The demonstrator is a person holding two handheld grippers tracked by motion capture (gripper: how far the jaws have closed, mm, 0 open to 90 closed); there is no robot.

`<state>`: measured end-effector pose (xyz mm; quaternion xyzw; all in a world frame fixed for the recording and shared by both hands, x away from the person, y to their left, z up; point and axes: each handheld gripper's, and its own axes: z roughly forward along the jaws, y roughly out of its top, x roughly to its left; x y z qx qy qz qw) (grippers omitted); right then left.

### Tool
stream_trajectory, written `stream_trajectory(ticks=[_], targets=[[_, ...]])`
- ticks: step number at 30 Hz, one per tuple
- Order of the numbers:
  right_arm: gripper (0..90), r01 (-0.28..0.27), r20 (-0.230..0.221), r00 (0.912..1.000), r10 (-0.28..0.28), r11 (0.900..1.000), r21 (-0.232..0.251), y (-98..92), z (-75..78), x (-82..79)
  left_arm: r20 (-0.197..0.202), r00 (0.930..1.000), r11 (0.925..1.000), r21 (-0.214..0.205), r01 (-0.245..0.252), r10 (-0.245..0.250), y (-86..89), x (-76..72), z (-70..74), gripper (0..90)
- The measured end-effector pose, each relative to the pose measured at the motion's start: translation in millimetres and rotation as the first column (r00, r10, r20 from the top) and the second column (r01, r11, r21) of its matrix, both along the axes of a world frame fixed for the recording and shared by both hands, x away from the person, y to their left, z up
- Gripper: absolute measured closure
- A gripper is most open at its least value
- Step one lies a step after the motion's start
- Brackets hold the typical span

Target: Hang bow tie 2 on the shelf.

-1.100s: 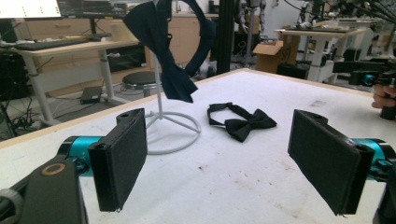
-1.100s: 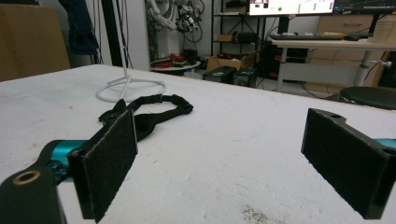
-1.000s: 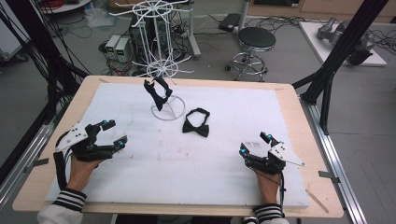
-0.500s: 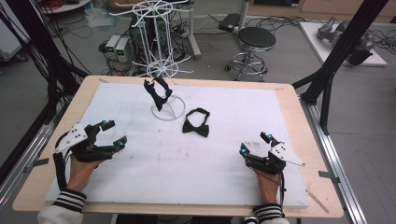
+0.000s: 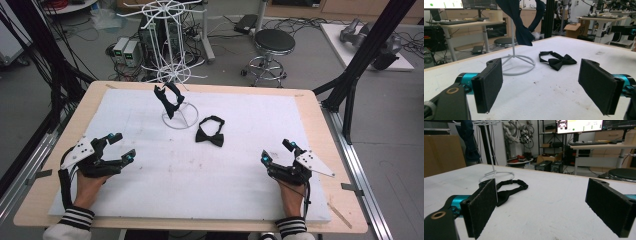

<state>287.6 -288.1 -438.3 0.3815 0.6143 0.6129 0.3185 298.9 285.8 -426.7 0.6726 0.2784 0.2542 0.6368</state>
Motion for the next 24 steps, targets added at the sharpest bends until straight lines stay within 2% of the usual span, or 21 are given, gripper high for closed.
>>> stream_trajectory(ticks=[1,4,9,10,13,15,20,24], targets=[[10.0,0.001,0.016,0.9999,-0.001,1.0,0.004,-0.8,1.7,0.4,0.002,1.0,1.0,0.004,-0.005,0.005,0.2,-0.2,-0.5,20.2],[10.0,-0.02,-0.002,0.9998,0.02,0.9997,0.014,-2.4,7.6,1.9,0.008,0.9999,0.9999,0.003,-0.01,0.01,2.1,-0.9,-1.5,19.9],[10.0,-0.058,0.0,0.9983,0.058,0.9983,-0.013,-2.0,21.6,7.3,0.011,0.9997,0.9997,-0.005,-0.022,0.022,4.8,-2.3,-5.1,19.3],[10.0,-0.067,-0.011,0.9977,0.067,0.9977,-0.008,-1.6,24.5,9.2,0.012,0.9995,0.9996,-0.005,-0.028,0.028,4.9,-2.9,-6.2,18.8],[10.0,-0.112,-0.033,0.9932,0.112,0.9936,-0.014,0.1,34.2,16.6,0.016,0.9994,0.9994,-0.015,-0.032,0.032,6.0,-4.4,-9.3,18.3],[10.0,-0.15,-0.042,0.9877,0.15,0.9886,0.002,2.1,41.2,21.1,0.013,0.9994,0.9995,-0.009,-0.03,0.031,6.6,-4.3,-10.4,18.3],[10.0,-0.192,-0.055,0.9803,0.19,0.9805,-0.043,8.7,55.6,30.8,0.007,0.9994,0.9993,-0.016,-0.033,0.033,9.0,-4.6,-11.9,18.2],[10.0,-0.228,-0.085,0.9714,0.222,0.9714,-0.068,14.1,65.5,39.3,0.011,0.9993,0.9991,-0.024,-0.035,0.035,9.0,-4.7,-11.8,18.2]])
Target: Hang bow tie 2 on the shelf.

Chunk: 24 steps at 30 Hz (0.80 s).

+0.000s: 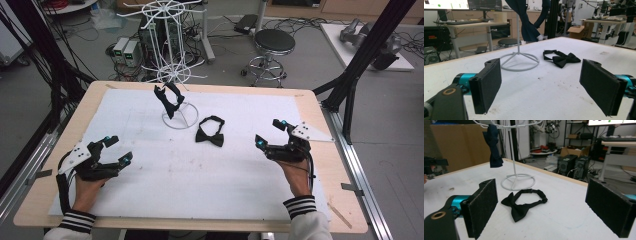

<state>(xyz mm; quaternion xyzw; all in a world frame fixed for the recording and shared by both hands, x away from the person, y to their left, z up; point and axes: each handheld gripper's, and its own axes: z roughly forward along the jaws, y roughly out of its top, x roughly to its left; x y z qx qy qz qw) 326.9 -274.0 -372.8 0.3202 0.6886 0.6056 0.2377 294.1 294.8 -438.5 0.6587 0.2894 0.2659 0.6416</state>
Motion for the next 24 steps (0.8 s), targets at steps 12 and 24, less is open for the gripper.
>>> stream_trajectory(ticks=[12,24], targets=[[10.0,-0.108,-0.024,0.9941,0.106,0.9846,-0.137,25.2,22.2,31.0,-0.002,1.0,1.0,0.004,0.004,-0.004,-1.9,1.1,-4.8,18.2],[10.0,-0.186,-0.09,0.9817,0.168,0.9478,-0.259,48.6,28.3,49.8,0.009,0.9999,0.9999,0.007,0.008,-0.008,0.2,2.3,-7.1,18.2]])
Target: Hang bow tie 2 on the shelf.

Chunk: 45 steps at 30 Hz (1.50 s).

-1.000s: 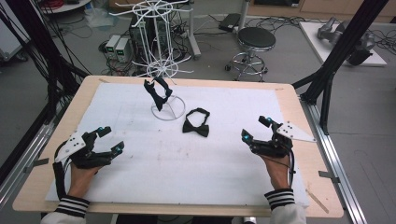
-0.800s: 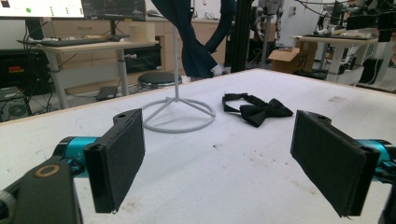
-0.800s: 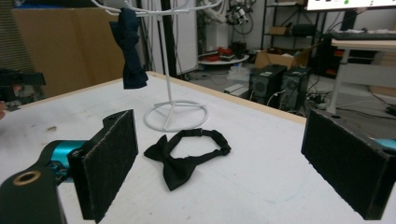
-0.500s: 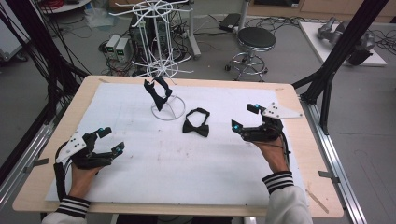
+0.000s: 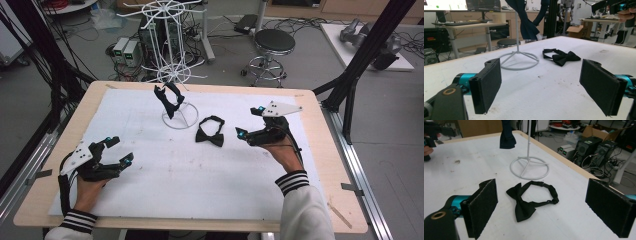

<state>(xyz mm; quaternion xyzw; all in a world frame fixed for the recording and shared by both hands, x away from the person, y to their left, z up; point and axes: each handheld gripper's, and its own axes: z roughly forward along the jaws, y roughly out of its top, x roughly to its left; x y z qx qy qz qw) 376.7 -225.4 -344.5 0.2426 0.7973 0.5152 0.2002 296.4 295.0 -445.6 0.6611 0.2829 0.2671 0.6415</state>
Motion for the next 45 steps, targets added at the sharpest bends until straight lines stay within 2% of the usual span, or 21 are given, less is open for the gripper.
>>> stream_trajectory(ticks=[5,9,13,16,19,21,26,28,34,35,41,45], targets=[[10.0,-0.041,-0.007,0.9991,0.041,0.9977,-0.054,8.6,6.9,7.0,-0.009,0.9999,0.9999,0.002,0.01,-0.01,1.0,1.2,-1.4,18.2],[10.0,-0.072,-0.031,0.9971,0.069,0.9938,-0.085,16.5,9.0,11.6,-0.01,0.9999,0.9999,0.004,0.012,-0.012,1.2,1.3,-2.5,18.2],[10.0,-0.104,-0.04,0.9942,0.1,0.9864,-0.127,25.1,9.4,17.5,-0.008,1.0,0.9999,0.011,0.003,-0.003,0.5,1.2,-2.7,18.2],[10.0,-0.119,-0.05,0.9923,0.113,0.983,-0.139,29.6,8.0,20.9,-0.007,1.0,1.0,0.007,0.0,0.0,1.2,1.6,-3.1,18.2],[10.0,-0.131,-0.058,0.9908,0.123,0.9746,-0.182,34.0,6.7,24.9,-0.004,1.0,1.0,0.004,-0.001,0.001,0.9,1.7,-3.5,18.1],[10.1,-0.139,-0.061,0.9896,0.13,0.9741,-0.179,36.7,7.9,26.9,-0.003,1.0,1.0,0.007,-0.001,0.001,0.4,1.5,-3.7,18.1],[10.0,-0.171,-0.063,0.985,0.161,0.9635,-0.207,45.7,10.3,32.7,0.002,1.0,0.9999,0.01,-0.005,0.005,-2.4,0.7,-4.5,18.1],[10.1,-0.183,-0.075,0.9826,0.17,0.9514,-0.247,49.5,8.8,36.1,0.003,1.0,1.0,0.007,-0.007,0.007,-3.9,0.2,-4.9,18.1],[10.1,-0.216,-0.094,0.9758,0.198,0.9351,-0.281,59.1,6.0,41.1,0.001,0.9999,0.9999,0.01,-0.013,0.013,-5.9,-0.2,-6.0,17.6],[10.1,-0.224,-0.097,0.9741,0.204,0.9293,-0.294,60.8,5.2,42.3,0.0,0.9999,0.9998,0.015,-0.013,0.013,-6.3,-0.3,-6.1,17.6],[10.1,-0.237,-0.107,0.9712,0.213,0.9124,-0.334,69.6,-2.2,48.9,0.006,0.9998,0.9997,0.013,-0.022,0.021,-6.6,-1.2,-6.6,17.4],[10.1,-0.253,-0.132,0.9669,0.218,0.8919,-0.375,75.2,-11.7,53.0,0.005,0.9997,0.9996,0.009,-0.026,0.026,-6.5,-1.6,-7.0,17.3]])
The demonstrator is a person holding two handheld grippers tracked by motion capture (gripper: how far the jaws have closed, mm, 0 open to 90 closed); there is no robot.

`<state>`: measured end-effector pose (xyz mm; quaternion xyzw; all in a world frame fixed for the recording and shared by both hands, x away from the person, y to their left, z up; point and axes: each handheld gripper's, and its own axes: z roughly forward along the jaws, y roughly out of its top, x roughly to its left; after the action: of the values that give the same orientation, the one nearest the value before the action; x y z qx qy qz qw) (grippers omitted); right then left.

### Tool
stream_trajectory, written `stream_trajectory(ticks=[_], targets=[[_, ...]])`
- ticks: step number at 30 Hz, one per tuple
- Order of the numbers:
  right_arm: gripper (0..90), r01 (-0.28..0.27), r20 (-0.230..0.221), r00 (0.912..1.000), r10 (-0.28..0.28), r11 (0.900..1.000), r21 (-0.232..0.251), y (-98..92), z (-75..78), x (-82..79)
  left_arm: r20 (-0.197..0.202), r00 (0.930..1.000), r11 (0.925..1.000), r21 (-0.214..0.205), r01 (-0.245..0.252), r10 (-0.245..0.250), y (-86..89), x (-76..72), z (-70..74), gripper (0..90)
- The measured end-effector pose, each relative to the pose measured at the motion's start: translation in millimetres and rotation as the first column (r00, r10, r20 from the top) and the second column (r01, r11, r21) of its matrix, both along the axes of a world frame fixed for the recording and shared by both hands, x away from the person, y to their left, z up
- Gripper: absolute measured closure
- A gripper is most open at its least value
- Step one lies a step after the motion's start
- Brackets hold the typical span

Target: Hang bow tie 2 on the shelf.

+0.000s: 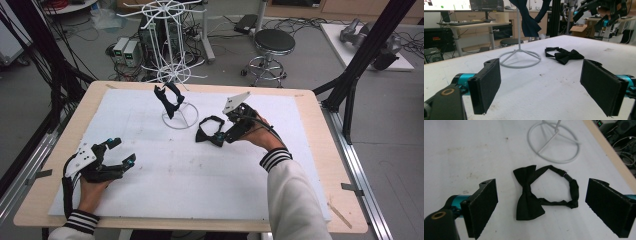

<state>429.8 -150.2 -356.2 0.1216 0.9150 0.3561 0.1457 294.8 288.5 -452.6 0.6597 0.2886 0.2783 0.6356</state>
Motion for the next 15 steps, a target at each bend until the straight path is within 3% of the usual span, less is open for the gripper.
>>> stream_trajectory(ticks=[6,9,15], targets=[[10.1,0.011,-0.007,0.9999,-0.011,0.9991,-0.041,6.8,-8.4,4.4,0.002,1.0,1.0,-0.006,0.0,0.0,0.2,-0.1,-0.3,17.0],[10.1,0.032,-0.032,0.9989,-0.034,0.9963,-0.08,11.1,-11.4,7.7,0.004,1.0,1.0,0.0,-0.001,0.001,0.1,-0.4,-0.3,16.6],[10.1,0.019,-0.038,0.999,-0.023,0.9926,-0.12,24.0,-15.7,14.6,0.009,1.0,1.0,0.004,-0.003,0.003,-0.7,-0.7,-0.4,16.5]])
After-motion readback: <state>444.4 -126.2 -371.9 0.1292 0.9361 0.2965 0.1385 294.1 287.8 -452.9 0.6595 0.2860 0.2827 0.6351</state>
